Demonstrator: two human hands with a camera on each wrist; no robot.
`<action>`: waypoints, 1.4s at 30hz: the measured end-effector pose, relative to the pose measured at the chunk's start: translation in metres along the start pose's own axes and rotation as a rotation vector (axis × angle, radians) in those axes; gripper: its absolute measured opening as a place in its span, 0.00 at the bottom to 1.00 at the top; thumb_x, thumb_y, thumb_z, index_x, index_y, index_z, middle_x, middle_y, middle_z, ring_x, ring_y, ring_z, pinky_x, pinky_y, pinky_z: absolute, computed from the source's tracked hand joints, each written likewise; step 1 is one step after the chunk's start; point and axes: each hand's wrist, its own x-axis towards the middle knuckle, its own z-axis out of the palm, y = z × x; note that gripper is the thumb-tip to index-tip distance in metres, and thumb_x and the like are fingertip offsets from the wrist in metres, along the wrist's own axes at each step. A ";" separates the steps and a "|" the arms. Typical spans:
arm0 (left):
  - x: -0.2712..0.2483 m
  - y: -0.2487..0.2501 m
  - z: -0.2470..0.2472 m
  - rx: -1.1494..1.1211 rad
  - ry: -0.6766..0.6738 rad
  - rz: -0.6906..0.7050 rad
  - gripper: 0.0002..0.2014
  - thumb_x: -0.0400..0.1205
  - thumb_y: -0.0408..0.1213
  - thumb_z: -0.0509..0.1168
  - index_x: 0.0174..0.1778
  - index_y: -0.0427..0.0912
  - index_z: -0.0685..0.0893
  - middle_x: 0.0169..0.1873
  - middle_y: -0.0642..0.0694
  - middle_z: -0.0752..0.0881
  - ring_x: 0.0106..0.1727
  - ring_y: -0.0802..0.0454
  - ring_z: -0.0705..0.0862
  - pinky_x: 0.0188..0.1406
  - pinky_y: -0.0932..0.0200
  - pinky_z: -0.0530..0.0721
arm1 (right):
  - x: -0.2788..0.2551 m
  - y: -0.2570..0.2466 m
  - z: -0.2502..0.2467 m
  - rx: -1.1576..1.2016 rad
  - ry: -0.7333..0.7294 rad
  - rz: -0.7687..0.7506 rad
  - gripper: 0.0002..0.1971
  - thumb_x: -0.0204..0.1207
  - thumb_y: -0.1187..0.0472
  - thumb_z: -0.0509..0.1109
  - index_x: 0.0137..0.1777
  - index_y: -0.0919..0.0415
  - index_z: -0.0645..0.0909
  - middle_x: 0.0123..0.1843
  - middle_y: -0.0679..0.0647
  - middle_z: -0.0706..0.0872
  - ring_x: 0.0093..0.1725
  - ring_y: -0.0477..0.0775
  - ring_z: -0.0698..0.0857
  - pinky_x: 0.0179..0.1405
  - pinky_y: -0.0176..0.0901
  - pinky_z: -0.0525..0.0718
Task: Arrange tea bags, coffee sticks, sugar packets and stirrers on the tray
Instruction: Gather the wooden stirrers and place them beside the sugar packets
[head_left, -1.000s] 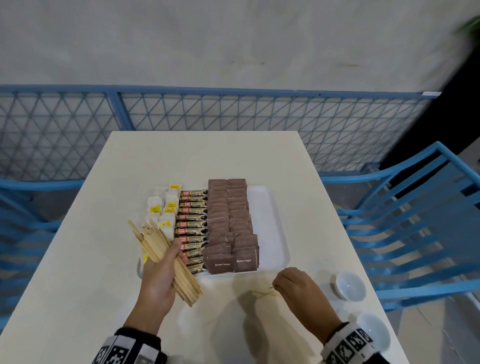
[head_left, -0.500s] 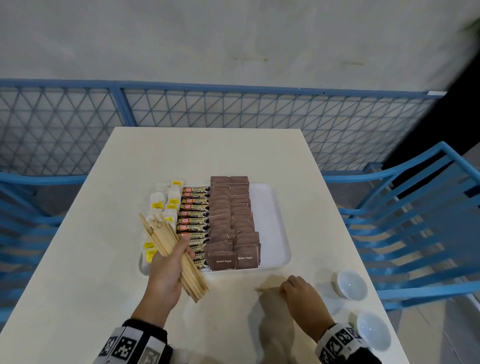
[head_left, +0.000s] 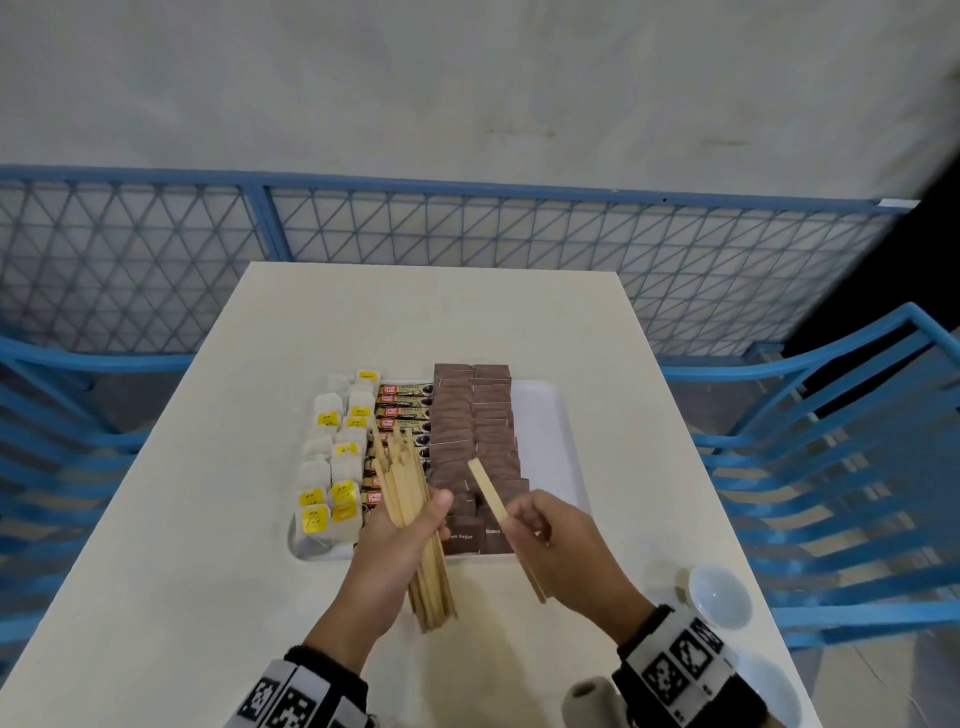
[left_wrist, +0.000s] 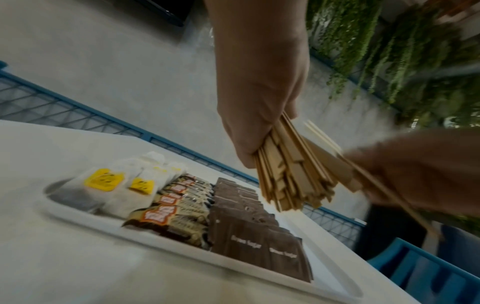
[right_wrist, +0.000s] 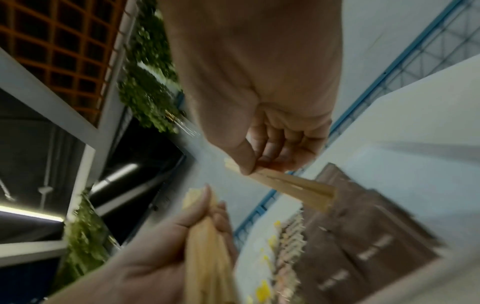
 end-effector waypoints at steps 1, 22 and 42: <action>-0.001 0.002 0.004 -0.003 -0.023 0.020 0.03 0.79 0.38 0.68 0.44 0.44 0.83 0.32 0.49 0.85 0.35 0.53 0.83 0.43 0.58 0.82 | 0.004 -0.009 0.002 0.065 -0.016 -0.003 0.11 0.77 0.65 0.68 0.36 0.48 0.76 0.31 0.43 0.80 0.31 0.34 0.79 0.35 0.24 0.76; 0.012 0.042 0.031 -0.129 0.204 0.305 0.04 0.80 0.36 0.67 0.40 0.45 0.86 0.28 0.52 0.89 0.34 0.59 0.88 0.41 0.62 0.85 | 0.032 -0.024 0.030 0.529 -0.025 0.355 0.25 0.79 0.37 0.53 0.57 0.57 0.78 0.52 0.57 0.87 0.49 0.51 0.86 0.49 0.44 0.85; -0.001 -0.032 0.024 0.211 -0.016 0.290 0.03 0.76 0.30 0.71 0.42 0.38 0.84 0.26 0.50 0.85 0.25 0.59 0.81 0.25 0.65 0.80 | 0.037 -0.016 0.020 0.338 0.027 0.227 0.33 0.73 0.29 0.45 0.53 0.49 0.84 0.53 0.47 0.89 0.55 0.46 0.86 0.63 0.54 0.82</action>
